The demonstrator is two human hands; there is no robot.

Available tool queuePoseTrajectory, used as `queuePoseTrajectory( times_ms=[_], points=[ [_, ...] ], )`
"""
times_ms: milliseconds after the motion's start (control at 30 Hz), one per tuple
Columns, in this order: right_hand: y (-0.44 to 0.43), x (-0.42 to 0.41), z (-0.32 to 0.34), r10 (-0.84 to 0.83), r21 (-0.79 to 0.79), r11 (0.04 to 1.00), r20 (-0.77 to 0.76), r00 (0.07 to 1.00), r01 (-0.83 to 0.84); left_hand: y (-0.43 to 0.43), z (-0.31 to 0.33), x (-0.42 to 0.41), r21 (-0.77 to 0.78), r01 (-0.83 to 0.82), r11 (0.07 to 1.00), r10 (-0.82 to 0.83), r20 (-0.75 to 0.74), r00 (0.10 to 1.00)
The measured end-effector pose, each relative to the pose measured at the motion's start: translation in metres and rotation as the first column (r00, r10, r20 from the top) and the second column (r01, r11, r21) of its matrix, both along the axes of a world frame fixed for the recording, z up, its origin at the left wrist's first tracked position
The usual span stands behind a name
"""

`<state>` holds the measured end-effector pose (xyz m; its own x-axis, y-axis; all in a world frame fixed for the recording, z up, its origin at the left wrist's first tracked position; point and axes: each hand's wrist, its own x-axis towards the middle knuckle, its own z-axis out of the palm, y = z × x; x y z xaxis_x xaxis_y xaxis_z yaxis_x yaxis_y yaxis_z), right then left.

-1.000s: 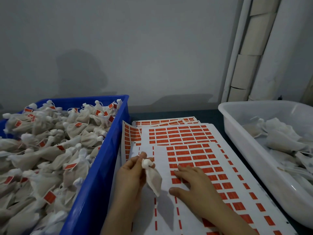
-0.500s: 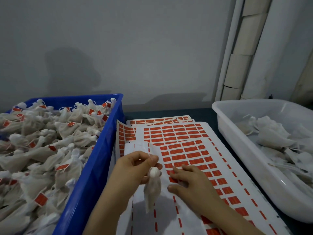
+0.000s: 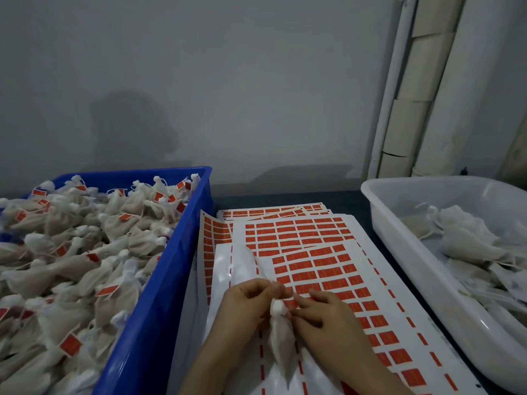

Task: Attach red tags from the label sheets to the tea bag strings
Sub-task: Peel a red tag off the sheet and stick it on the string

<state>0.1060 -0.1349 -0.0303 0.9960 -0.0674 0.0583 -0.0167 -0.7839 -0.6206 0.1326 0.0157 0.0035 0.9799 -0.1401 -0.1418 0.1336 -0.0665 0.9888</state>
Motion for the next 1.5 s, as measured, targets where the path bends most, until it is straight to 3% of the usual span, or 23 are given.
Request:
queuePoseTrajectory(
  times_ms=[367,833,1133,1200,1267,1367,1433,1500],
  points=[
    [-0.002,0.004,-0.004,-0.03,0.072,0.997,0.058,0.998,0.025,-0.001,0.003,-0.007,-0.033,0.028,0.999,-0.027,0.049,0.998],
    [0.004,0.007,-0.005,0.009,-0.136,0.991,0.201,0.98,0.019,0.0,0.002,-0.007,-0.052,0.008,0.999,-0.004,0.068,0.998],
    [0.013,0.0,0.004,0.15,-0.414,0.91,0.304,0.941,-0.012,-0.002,0.001,-0.007,-0.017,-0.003,1.0,0.004,0.069,0.998],
    [0.012,0.002,0.003,0.099,-0.297,0.954,0.215,0.972,-0.031,-0.001,0.001,-0.008,-0.028,0.003,1.0,-0.001,0.067,0.998],
    [0.004,0.004,0.007,-0.087,0.0,0.996,0.165,0.983,0.088,-0.001,0.002,-0.008,-0.041,0.023,0.999,-0.021,0.06,0.998],
    [-0.021,0.006,0.014,-0.377,0.432,0.842,0.042,0.925,0.324,0.0,0.001,-0.007,-0.038,0.028,0.999,-0.026,0.047,0.999],
    [-0.038,0.007,0.018,-0.484,0.587,0.707,-0.004,0.875,0.394,-0.001,0.0,-0.006,-0.04,0.024,0.999,-0.023,0.039,0.999],
    [-0.044,0.005,0.024,-0.502,0.634,0.683,0.048,0.864,0.362,-0.001,0.0,-0.006,-0.041,0.016,0.999,-0.014,0.035,0.999]
  ],
)
